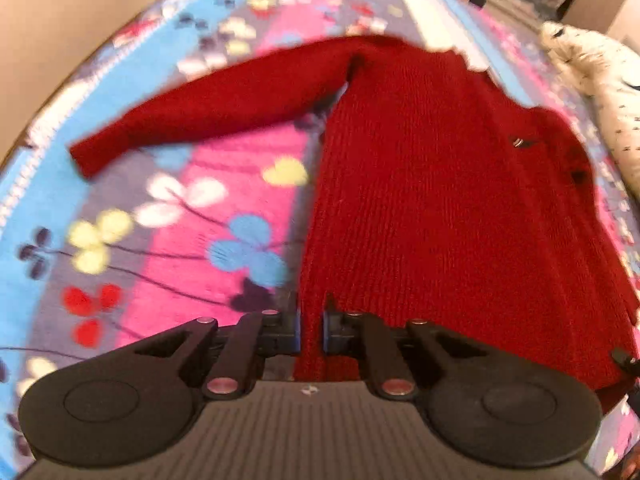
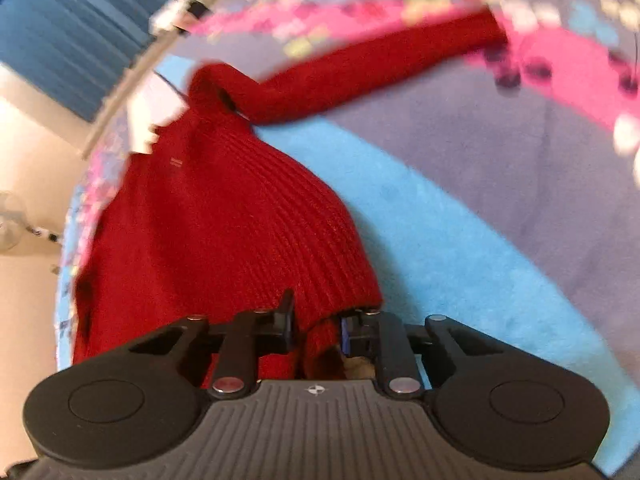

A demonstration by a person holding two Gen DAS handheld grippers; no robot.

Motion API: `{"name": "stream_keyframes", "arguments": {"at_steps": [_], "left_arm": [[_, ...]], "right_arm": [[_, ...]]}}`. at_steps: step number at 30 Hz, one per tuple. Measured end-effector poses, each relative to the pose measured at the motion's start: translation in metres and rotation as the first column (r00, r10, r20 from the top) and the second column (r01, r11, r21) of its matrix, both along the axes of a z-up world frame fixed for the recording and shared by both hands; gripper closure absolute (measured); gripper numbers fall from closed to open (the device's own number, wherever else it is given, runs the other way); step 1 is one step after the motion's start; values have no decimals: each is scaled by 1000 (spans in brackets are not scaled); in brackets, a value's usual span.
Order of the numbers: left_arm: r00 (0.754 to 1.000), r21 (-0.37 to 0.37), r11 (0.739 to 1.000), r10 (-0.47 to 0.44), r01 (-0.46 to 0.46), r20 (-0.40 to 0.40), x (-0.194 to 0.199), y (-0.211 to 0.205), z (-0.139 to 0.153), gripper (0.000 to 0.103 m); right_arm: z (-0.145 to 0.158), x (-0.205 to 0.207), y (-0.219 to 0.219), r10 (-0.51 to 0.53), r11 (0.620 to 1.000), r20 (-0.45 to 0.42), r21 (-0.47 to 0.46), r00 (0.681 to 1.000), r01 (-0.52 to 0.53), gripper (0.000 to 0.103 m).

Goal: Fold small clothes

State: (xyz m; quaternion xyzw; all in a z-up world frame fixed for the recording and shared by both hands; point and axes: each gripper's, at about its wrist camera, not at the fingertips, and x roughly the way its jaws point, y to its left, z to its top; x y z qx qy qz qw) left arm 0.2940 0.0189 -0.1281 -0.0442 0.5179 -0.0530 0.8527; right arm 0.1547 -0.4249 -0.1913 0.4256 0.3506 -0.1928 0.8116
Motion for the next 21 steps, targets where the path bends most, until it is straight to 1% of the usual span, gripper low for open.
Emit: {"name": "stream_keyframes", "arguments": {"at_steps": [1,3,5,6,8,9,10,11,12,13,14,15,16,17,18,19,20,21], "left_arm": [[1000,-8,1000,0,0,5,-8,8,7,93],[1000,3,1000,4,-4,8,-33,25,16,93],[1000,19,1000,8,-8,-6,-57,41,14,93],[1000,23,1000,9,-8,-17,-70,49,9,93],[999,34,999,11,-10,-50,-93,64,-8,93],[998,49,999,13,-10,-65,-102,69,-17,93],[997,82,997,19,-13,-77,-108,70,-30,93],[996,121,993,21,-10,-90,-111,70,-42,90],[993,165,986,25,-6,-117,-112,70,-52,85],[992,195,981,33,-8,-124,-112,69,-58,83],[994,217,976,43,-19,-104,-112,69,-60,73],[994,227,974,49,-27,-96,-112,71,-59,65],[994,231,972,53,-31,-90,-109,71,-57,61],[995,228,973,52,-32,-83,-106,72,-54,54],[996,219,975,50,-33,-74,-101,72,-51,41],[996,205,978,57,-42,-69,-95,72,-48,34],[995,190,980,73,-59,-64,-89,73,-45,24],[994,175,981,94,-84,-53,-82,73,-42,21]], "right_arm": [[15,-9,6,20,1000,23,-21,1000,-20,86],[37,-25,18,67,997,50,-35,996,-65,86],[53,-45,32,106,992,37,-71,994,-104,86],[56,-58,37,119,991,38,-65,992,-116,86],[54,-86,46,132,991,32,-41,991,-131,86],[47,-99,52,145,989,14,-40,989,-144,86],[38,-108,56,159,986,-17,-47,987,-160,84],[26,-112,59,168,984,-71,-50,983,-172,80],[12,-116,62,160,985,-138,-45,977,-167,79],[0,-119,62,141,987,-231,-49,963,-156,75],[-6,-120,61,126,988,-282,-49,951,-145,67],[-8,-123,57,110,991,-288,-46,951,-128,63],[-5,-125,50,92,993,-255,-44,963,-107,56],[2,-125,43,77,995,-215,-50,974,-89,51],[10,-121,34,66,995,-177,-64,982,-78,50],[18,-115,26,59,994,-140,-80,988,-71,48],[25,-106,16,56,994,-97,-93,994,-65,47],[31,-97,7,56,993,-60,-99,997,-62,46]]}}
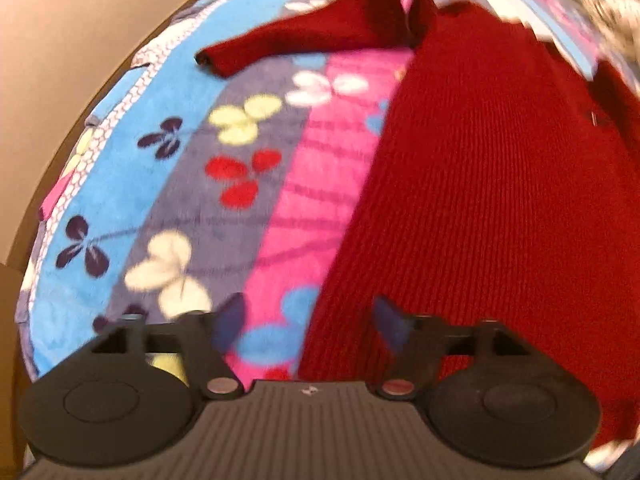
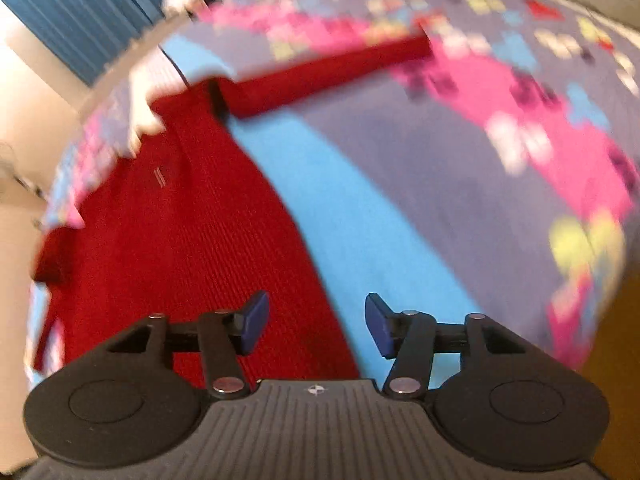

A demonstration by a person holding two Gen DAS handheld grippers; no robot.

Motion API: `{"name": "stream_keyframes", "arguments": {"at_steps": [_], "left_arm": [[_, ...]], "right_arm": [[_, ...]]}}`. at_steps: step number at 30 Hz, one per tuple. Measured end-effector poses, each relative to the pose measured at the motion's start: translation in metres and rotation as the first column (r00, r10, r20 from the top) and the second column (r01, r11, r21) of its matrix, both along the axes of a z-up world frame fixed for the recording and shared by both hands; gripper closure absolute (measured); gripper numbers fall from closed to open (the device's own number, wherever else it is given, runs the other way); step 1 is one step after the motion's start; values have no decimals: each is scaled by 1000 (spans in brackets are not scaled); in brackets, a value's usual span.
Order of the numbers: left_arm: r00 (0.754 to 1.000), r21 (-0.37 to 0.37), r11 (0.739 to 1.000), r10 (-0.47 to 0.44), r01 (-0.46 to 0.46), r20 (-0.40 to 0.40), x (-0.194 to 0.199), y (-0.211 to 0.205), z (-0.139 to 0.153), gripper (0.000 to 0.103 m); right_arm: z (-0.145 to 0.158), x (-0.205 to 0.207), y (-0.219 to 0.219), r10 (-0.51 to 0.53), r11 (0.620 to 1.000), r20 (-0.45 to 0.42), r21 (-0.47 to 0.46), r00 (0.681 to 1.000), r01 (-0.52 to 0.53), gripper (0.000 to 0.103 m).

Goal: Fold small clothes

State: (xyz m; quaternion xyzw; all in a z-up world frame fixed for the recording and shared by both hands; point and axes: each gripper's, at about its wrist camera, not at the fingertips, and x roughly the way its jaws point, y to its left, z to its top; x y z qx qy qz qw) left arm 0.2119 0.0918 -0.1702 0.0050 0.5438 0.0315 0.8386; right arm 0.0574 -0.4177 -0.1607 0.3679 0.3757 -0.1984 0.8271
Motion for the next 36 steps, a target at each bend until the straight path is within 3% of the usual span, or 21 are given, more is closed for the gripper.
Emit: {"name": "stream_keyframes", "arguments": {"at_steps": [4,7,9,12,16,17,19,21,22,25,26,27,28,30,32,36], "left_arm": [[998,-30,998,52,-50,47,36,-8,8,15],[996,50,998,32,-36,85,69,-20,8,6],[995,92,995,32,-40,94,93,-24,5,4],[993,111,990,80,-90,88,130,-18,0,4],[982,152,973,162,-176,101,168,-5,-5,4],[979,161,968,174,-190,106,175,-2,-6,4],[973,176,960,202,-219,112,188,7,-8,4],[969,184,954,219,-238,119,197,16,-9,4],[965,192,949,230,-251,128,201,22,-8,4],[952,222,930,262,-292,155,211,42,-7,4],[948,228,924,276,-307,158,215,49,-8,4],[944,227,920,290,-321,158,218,57,-8,4],[939,216,917,307,-336,155,222,64,-8,4],[924,163,913,352,-374,151,229,76,-7,4],[901,78,903,408,-422,147,237,89,-7,4],[885,13,891,449,-454,124,255,95,-15,2]], "right_arm": [[8,55,-45,-43,998,101,43,994,38,43],[2,103,-76,-106,992,120,79,987,97,38],[-12,134,-99,-160,981,103,124,982,147,34],[-43,172,-132,-295,939,8,189,956,288,34],[-68,215,-158,-431,901,-117,-9,895,433,36],[-71,222,-165,-448,894,-112,-33,887,447,50],[-72,233,-175,-471,881,-135,-109,872,460,90],[-63,244,-182,-431,893,-152,-210,890,397,91],[-53,246,-186,-428,882,-131,-277,894,382,91],[-26,239,-216,-499,781,-62,-466,865,417,90],[-25,236,-229,-526,757,-70,-493,847,429,83],[-27,233,-244,-543,758,-98,-484,834,437,68],[-31,228,-258,-543,783,-142,-442,827,438,60],[-34,213,-263,-545,806,-173,-378,821,455,54],[-31,195,-239,-504,830,-115,-337,856,444,42],[-28,161,-161,-299,931,-75,-243,951,274,40]]}}
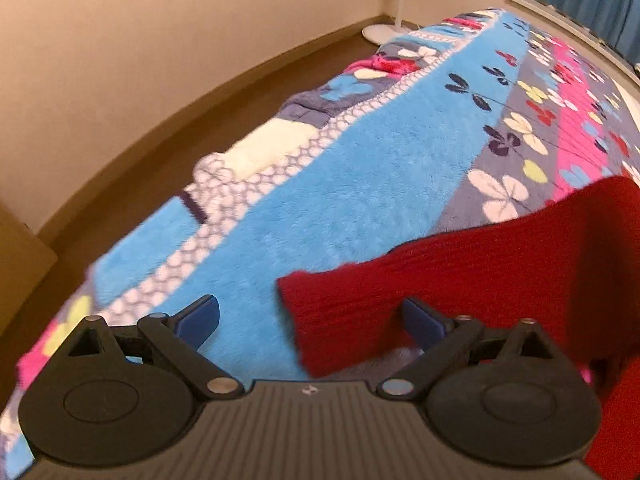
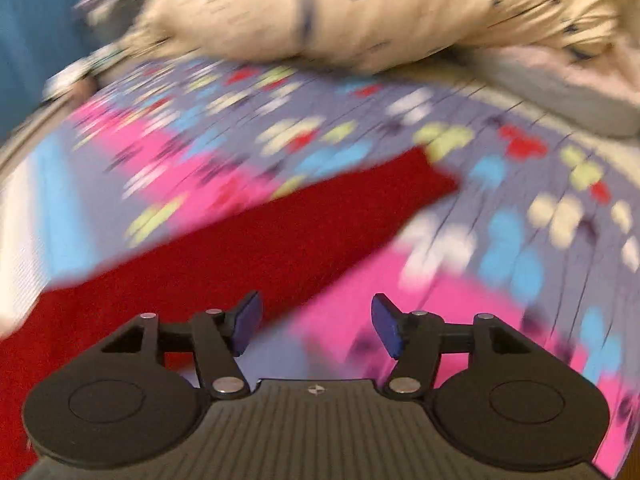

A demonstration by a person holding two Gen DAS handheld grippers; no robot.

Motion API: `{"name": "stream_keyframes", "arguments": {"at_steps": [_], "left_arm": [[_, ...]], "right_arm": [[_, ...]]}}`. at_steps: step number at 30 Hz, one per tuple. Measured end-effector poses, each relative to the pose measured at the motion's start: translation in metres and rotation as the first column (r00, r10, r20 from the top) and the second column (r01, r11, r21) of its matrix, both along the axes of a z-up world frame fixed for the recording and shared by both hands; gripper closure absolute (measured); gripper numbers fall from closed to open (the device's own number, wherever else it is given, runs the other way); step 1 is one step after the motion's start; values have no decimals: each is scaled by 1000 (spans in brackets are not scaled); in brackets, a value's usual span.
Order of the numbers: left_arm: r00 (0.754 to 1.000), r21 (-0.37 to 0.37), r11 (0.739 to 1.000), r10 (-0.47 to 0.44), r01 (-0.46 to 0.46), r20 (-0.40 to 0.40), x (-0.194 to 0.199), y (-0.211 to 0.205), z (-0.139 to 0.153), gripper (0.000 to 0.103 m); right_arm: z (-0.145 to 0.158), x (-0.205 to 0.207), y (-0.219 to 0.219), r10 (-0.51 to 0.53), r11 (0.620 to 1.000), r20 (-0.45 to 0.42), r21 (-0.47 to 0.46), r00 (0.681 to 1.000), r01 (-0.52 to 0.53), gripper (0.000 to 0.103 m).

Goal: Fold small clothes

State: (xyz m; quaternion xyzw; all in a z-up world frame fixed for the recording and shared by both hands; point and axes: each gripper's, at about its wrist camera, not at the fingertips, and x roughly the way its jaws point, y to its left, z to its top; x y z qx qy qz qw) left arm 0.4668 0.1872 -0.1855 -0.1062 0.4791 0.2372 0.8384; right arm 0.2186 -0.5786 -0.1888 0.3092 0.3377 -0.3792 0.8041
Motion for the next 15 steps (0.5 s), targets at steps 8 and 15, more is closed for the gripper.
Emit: {"name": "stream_keyframes", "arguments": {"at_steps": [8,15], "left_arm": [[999,-61,998,-15,13,-33,23,5,-26,0],[996,-46,997,-53,56,68,13,18,20,90]], "right_arm": [[28,-42,175,298,945,92,115,950,-307,37],[47,-32,268,525,849,55,43,849,-527,38]]}}
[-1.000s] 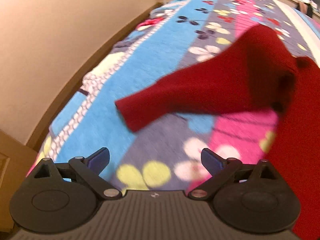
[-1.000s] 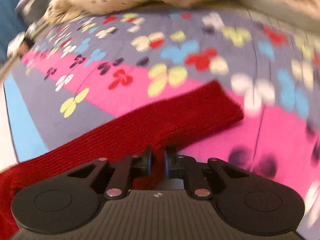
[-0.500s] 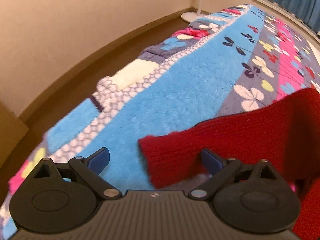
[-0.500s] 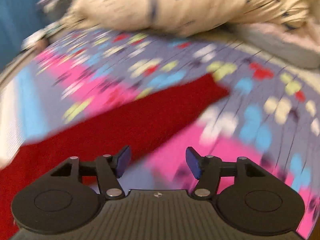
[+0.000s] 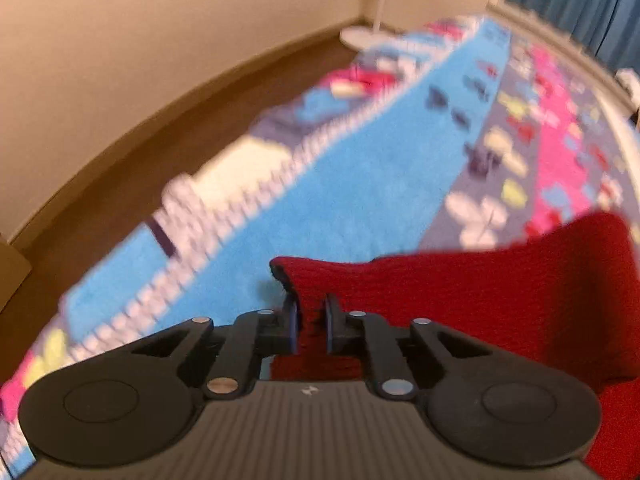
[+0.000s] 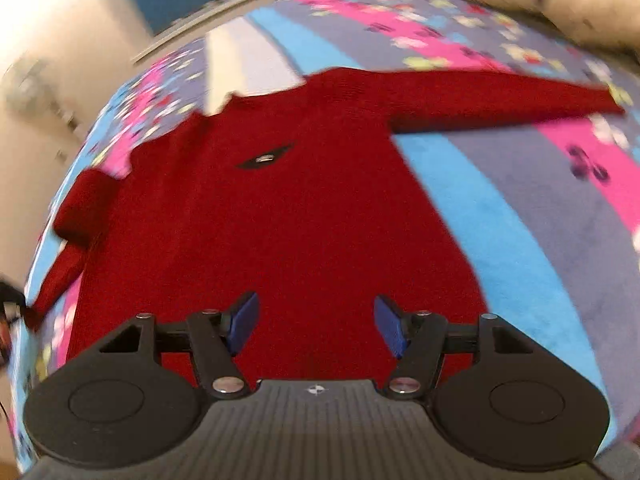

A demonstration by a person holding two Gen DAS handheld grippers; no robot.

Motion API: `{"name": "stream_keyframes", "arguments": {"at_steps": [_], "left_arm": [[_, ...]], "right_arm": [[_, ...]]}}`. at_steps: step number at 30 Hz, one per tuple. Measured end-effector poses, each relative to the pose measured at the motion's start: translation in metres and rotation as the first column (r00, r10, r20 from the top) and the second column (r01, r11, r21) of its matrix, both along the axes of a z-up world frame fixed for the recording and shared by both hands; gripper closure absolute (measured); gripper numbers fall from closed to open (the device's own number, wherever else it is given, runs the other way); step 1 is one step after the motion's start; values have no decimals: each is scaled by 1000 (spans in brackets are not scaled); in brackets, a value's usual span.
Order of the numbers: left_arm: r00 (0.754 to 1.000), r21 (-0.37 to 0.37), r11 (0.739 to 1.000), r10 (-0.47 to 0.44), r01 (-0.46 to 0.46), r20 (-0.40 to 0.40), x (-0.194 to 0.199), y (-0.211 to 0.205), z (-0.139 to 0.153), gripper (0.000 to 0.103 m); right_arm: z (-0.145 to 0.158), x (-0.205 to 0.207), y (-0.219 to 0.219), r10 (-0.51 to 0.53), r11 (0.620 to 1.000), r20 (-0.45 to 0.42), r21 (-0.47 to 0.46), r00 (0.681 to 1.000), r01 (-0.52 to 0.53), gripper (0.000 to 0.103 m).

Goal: Fold small clothes

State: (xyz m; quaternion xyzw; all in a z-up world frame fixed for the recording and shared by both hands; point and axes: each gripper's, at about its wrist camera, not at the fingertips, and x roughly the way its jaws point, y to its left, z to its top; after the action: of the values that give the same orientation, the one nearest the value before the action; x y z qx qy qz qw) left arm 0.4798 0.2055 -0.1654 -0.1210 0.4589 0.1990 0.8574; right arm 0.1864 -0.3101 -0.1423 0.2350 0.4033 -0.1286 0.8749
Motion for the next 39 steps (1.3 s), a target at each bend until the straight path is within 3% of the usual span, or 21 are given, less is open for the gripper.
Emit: {"name": "stream_keyframes", "arguments": {"at_steps": [6,10,13,18,25,30,34,39], "left_arm": [[993,177,983,24,-44,112,-10,65,84,91],[991,176,984,13,-36,132,-6,91,116,91],[991,231,973,-38,7,129,4,68,123,91],[993,259,964,-86,64,76,27,16,113,91],[977,250,952,-200,175,77,46,-71,121,92],[928,209,924,-350,320,124,41,-159,140,94],[864,177,874,-478,452,157,30,-248,151,95],[789,112,807,-590,579,171,17,-353,145,96]], "right_arm": [[33,-3,33,111,989,90,-112,990,-101,38],[33,-3,36,136,985,104,-125,985,-123,38],[12,4,33,109,990,77,-97,991,-102,37],[-39,25,24,63,997,-54,-40,997,-65,38],[-62,27,18,48,999,-57,-13,997,-49,37],[-64,27,2,24,1000,-24,-14,999,-24,38],[-59,21,-11,-12,1000,5,5,1000,12,37],[-53,4,-29,-58,998,46,37,997,56,37]]}}
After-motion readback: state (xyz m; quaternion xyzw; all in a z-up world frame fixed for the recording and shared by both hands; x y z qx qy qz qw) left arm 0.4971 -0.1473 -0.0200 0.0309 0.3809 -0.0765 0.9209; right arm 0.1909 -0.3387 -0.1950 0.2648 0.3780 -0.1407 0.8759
